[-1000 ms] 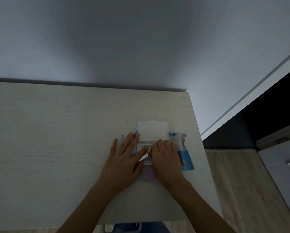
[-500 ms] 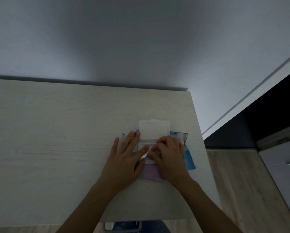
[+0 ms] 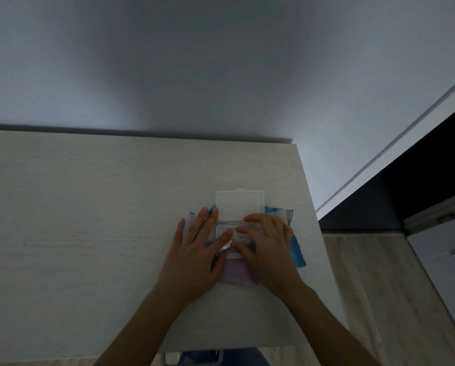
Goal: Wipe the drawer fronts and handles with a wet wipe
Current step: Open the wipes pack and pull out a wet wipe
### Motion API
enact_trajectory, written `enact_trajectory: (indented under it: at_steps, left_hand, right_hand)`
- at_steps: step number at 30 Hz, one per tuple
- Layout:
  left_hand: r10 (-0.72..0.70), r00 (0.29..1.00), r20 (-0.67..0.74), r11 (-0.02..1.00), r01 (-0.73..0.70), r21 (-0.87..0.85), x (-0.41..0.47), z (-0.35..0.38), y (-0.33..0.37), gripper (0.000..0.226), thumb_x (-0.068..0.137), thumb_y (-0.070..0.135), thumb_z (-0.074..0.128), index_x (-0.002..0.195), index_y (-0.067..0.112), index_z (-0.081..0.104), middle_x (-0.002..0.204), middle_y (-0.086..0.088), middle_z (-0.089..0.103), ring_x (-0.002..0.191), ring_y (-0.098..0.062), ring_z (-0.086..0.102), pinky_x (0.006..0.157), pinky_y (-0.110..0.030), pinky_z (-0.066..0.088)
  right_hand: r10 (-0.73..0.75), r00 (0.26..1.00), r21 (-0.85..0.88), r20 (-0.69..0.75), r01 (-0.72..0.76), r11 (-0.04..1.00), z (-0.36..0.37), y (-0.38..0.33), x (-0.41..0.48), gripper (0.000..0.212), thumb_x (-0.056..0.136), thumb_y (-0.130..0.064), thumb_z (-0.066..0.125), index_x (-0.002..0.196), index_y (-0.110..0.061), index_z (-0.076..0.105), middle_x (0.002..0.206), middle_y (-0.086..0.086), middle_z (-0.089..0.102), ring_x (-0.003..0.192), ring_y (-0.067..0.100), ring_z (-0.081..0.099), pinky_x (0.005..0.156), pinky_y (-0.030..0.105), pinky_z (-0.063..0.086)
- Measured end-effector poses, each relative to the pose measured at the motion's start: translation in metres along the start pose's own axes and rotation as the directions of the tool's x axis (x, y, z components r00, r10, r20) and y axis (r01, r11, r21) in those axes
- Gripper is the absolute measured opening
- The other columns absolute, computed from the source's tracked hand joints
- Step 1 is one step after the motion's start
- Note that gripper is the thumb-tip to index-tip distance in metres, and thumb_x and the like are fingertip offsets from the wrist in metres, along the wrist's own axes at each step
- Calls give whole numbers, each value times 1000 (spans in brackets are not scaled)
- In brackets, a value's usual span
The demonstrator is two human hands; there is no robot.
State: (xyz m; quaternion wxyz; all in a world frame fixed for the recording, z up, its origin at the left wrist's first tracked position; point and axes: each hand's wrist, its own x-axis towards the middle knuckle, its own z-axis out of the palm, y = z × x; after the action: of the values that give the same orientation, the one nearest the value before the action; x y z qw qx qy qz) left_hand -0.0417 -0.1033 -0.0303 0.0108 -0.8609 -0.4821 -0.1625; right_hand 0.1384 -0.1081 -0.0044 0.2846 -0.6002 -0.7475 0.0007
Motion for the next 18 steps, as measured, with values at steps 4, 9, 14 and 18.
enact_trajectory:
  at_steps: [4, 9, 14, 18]
  left_hand:
    - [8, 999, -38, 1000, -7, 18, 1, -3, 2, 49, 103, 49, 24, 129, 26, 59, 146, -20, 48, 140, -32, 30, 101, -67, 30]
    - [-25, 998, -52, 999, 26, 25, 3, -1, 7, 49, 87, 43, 42, 121, 22, 70, 145, -21, 49, 139, -33, 30, 101, -65, 29]
    - [-20, 998, -62, 1000, 21, 5, 1, 1, 7, 49, 89, 42, 41, 124, 21, 68, 146, -22, 47, 139, -35, 29, 102, -64, 29]
    - [-39, 998, -48, 999, 40, 6, 0, 1, 8, 50, 88, 42, 41, 125, 21, 68, 147, -21, 46, 140, -34, 28, 103, -64, 26]
  right_hand:
    - [-138, 984, -14, -114, 138, 990, 1, 1, -5, 29, 86, -37, 50, 75, -18, 70, 99, 7, 66, 101, 19, 45, 89, 32, 29]
    - [-220, 964, 16, -153, 225, 974, -3, -5, -9, 34, 104, -41, 26, 94, -21, 51, 109, -1, 45, 101, 18, 46, 90, 35, 31]
    - [22, 996, 188, -88, -5, 982, 2, -4, -18, 17, 89, -37, 52, 86, -22, 60, 108, -5, 51, 102, 13, 47, 97, 26, 26]
    - [233, 972, 296, -30, -214, 931, -1, -7, -8, 22, 77, -35, 64, 74, -14, 68, 97, -2, 54, 97, -2, 37, 87, 43, 39]
